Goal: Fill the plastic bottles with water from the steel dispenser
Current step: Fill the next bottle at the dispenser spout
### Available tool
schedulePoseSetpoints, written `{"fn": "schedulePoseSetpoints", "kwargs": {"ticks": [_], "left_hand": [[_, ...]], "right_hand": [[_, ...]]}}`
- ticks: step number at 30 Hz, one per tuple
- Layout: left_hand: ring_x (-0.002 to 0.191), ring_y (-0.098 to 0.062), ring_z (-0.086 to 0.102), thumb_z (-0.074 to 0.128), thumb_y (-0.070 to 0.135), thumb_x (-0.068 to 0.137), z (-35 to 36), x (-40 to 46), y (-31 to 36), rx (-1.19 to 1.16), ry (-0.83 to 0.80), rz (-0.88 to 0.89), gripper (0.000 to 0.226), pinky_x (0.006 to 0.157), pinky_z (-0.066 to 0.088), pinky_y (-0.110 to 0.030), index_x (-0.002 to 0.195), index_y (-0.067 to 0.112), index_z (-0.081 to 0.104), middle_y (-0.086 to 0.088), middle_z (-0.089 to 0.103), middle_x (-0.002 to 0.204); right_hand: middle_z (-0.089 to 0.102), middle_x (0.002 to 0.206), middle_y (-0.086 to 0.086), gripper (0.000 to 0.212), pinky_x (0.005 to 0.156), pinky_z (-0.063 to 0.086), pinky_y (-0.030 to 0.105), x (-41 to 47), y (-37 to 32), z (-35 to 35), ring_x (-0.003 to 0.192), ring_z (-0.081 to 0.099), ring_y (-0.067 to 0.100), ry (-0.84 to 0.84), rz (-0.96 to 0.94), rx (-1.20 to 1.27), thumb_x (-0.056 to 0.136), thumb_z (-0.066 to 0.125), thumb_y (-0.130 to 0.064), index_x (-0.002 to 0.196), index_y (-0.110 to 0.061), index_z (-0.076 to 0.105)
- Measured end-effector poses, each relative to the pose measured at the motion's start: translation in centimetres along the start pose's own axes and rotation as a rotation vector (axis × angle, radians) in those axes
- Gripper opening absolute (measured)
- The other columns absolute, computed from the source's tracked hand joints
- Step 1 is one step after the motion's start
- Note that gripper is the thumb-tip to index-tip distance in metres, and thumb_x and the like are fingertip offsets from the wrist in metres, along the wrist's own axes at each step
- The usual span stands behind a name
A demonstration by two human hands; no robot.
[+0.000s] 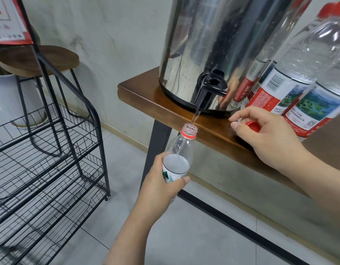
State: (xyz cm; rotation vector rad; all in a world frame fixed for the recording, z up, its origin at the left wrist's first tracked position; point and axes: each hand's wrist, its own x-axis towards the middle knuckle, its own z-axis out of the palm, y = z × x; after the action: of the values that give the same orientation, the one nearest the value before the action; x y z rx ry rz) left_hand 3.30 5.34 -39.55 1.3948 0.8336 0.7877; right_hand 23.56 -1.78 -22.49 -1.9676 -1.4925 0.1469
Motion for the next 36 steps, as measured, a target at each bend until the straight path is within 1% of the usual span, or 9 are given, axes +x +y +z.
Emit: {"fn": "schedulePoseSetpoints", "kwargs": {"ticks": [6, 12, 16, 21, 23, 26, 30, 33, 36], "left_hand": [[0.083, -0.012, 0.061, 0.084, 0.030, 0.079, 0.06, 0.25, -0.44, -0.033, -0.018, -0.004, 0.061, 0.066, 0.051, -0.020, 0.125, 0.049, 0.049, 0.013, 0.066, 0.105], [0.091, -0.013, 0.064, 0.084, 0.029, 0.081, 0.03, 0.16, -0.31, -0.006, -0.018, -0.006, 0.061, 0.064, 0.052, -0.016, 0.127, 0.047, 0.048, 0.014, 0.065, 0.109], [0.080, -0.013, 0.062, 0.083, 0.030, 0.079, 0.07, 0.26, -0.44, -0.033, -0.022, -0.014, 0.060, 0.062, 0.052, -0.021, 0.124, 0.050, 0.049, 0.012, 0.066, 0.102], [0.075, -0.013, 0.060, 0.083, 0.033, 0.076, 0.06, 0.37, -0.58, -0.044, -0.025, -0.023, 0.061, 0.062, 0.051, -0.023, 0.123, 0.051, 0.049, 0.012, 0.066, 0.098], [0.075, -0.013, 0.059, 0.082, 0.033, 0.077, 0.07, 0.34, -0.54, -0.041, -0.028, -0.025, 0.061, 0.060, 0.051, -0.021, 0.124, 0.050, 0.048, 0.011, 0.065, 0.096], [0.079, -0.013, 0.061, 0.083, 0.029, 0.080, 0.09, 0.25, -0.31, -0.024, -0.020, -0.021, 0.060, 0.061, 0.050, -0.018, 0.125, 0.048, 0.049, 0.011, 0.066, 0.101], [0.088, -0.011, 0.064, 0.082, 0.031, 0.080, 0.06, 0.09, -0.05, 0.004, -0.015, -0.018, 0.061, 0.063, 0.051, -0.016, 0.127, 0.048, 0.048, 0.015, 0.066, 0.106], [0.099, -0.009, 0.065, 0.083, 0.030, 0.082, 0.01, -0.08, 0.20, 0.021, -0.005, -0.012, 0.061, 0.065, 0.051, -0.012, 0.129, 0.045, 0.047, 0.017, 0.066, 0.112], [0.099, -0.008, 0.064, 0.083, 0.028, 0.083, -0.03, -0.19, 0.38, 0.028, -0.001, -0.008, 0.061, 0.066, 0.049, -0.009, 0.130, 0.043, 0.048, 0.017, 0.066, 0.112]], "right_hand": [[0.066, 0.078, -0.017, 0.003, 0.068, 0.041, 0.023, -0.01, 0.12, -0.04, 0.075, 0.059, 0.001, -0.004, 0.004, 0.001, 0.093, 0.066, -0.036, 0.093, -0.039, 0.067], [0.066, 0.078, -0.017, 0.003, 0.069, 0.041, 0.024, -0.02, 0.14, -0.06, 0.075, 0.059, 0.001, -0.005, 0.000, 0.010, 0.093, 0.066, -0.036, 0.092, -0.039, 0.067], [0.067, 0.079, -0.015, 0.004, 0.069, 0.041, 0.024, -0.03, 0.07, -0.04, 0.075, 0.060, 0.002, -0.007, -0.008, 0.012, 0.094, 0.066, -0.035, 0.093, -0.039, 0.067], [0.067, 0.079, -0.016, 0.003, 0.070, 0.041, 0.024, 0.00, 0.10, -0.02, 0.076, 0.060, 0.002, -0.002, -0.011, 0.012, 0.093, 0.066, -0.036, 0.092, -0.038, 0.067], [0.066, 0.078, -0.017, 0.004, 0.069, 0.041, 0.024, 0.02, 0.09, -0.01, 0.075, 0.060, 0.001, -0.004, -0.011, 0.012, 0.093, 0.066, -0.035, 0.092, -0.039, 0.067], [0.065, 0.076, -0.018, 0.004, 0.067, 0.040, 0.021, -0.01, 0.08, -0.08, 0.074, 0.059, 0.000, -0.005, -0.011, 0.006, 0.093, 0.066, -0.035, 0.092, -0.039, 0.067], [0.065, 0.077, -0.018, 0.004, 0.065, 0.038, 0.016, -0.03, -0.01, -0.06, 0.074, 0.059, 0.000, -0.006, -0.007, 0.003, 0.093, 0.066, -0.035, 0.092, -0.039, 0.066], [0.066, 0.078, -0.018, 0.003, 0.065, 0.039, 0.018, -0.07, 0.00, -0.06, 0.075, 0.059, 0.000, -0.007, 0.000, -0.002, 0.093, 0.066, -0.035, 0.093, -0.039, 0.066], [0.066, 0.080, -0.018, 0.003, 0.067, 0.040, 0.020, -0.08, -0.02, -0.11, 0.078, 0.060, 0.000, -0.011, 0.004, -0.007, 0.093, 0.066, -0.036, 0.094, -0.039, 0.066]]}}
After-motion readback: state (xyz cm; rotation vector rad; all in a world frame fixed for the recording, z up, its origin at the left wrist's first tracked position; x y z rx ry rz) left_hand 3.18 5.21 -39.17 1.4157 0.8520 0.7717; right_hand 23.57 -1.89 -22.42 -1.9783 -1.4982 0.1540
